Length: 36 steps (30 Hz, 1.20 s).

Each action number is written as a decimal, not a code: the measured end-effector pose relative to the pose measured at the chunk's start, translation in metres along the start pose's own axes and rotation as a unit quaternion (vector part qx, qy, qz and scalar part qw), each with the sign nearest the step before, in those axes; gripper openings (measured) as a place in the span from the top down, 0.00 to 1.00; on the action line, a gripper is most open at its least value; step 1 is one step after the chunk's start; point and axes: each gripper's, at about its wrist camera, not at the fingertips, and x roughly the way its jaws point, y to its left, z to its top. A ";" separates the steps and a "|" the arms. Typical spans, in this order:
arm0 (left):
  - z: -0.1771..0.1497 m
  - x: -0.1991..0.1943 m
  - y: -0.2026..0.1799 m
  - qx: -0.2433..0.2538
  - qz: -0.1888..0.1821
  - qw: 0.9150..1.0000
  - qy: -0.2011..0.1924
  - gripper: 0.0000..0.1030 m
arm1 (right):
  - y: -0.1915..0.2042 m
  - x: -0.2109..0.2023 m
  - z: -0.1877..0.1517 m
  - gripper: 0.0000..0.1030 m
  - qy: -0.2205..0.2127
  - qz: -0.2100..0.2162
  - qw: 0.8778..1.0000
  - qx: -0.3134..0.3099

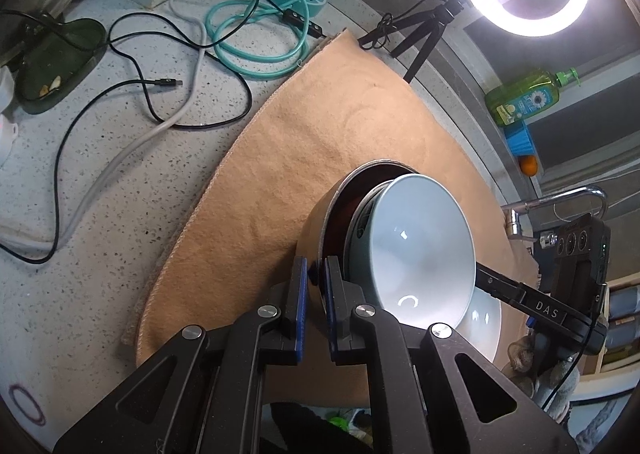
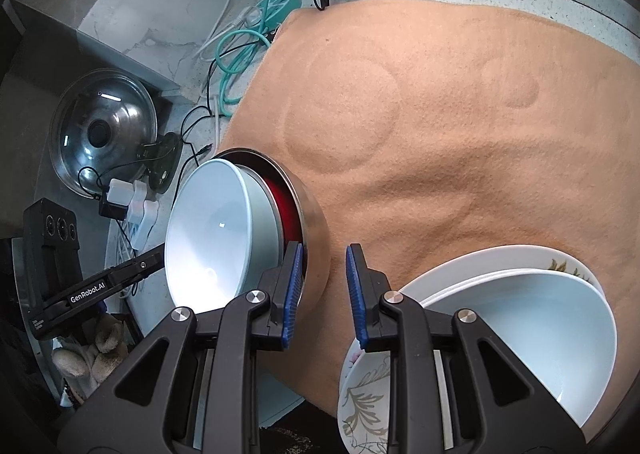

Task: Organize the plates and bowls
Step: 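Lower the light blue bowl into the red-bottomed steel bowl, then push the nested bowl stack onto the white plate stack with both tools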

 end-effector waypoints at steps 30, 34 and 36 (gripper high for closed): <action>0.003 0.003 -0.008 0.025 0.015 1.000 0.000 0.93 | 0.004 0.012 -0.002 0.89 0.016 0.009 1.000 0.006; 0.002 0.002 -0.011 0.028 0.013 1.000 0.002 0.92 | 0.003 0.008 -0.003 0.89 0.015 0.011 1.000 0.007; 0.001 0.002 -0.014 0.031 0.013 0.999 0.002 0.92 | 0.002 0.005 -0.003 0.89 0.013 0.011 1.000 0.007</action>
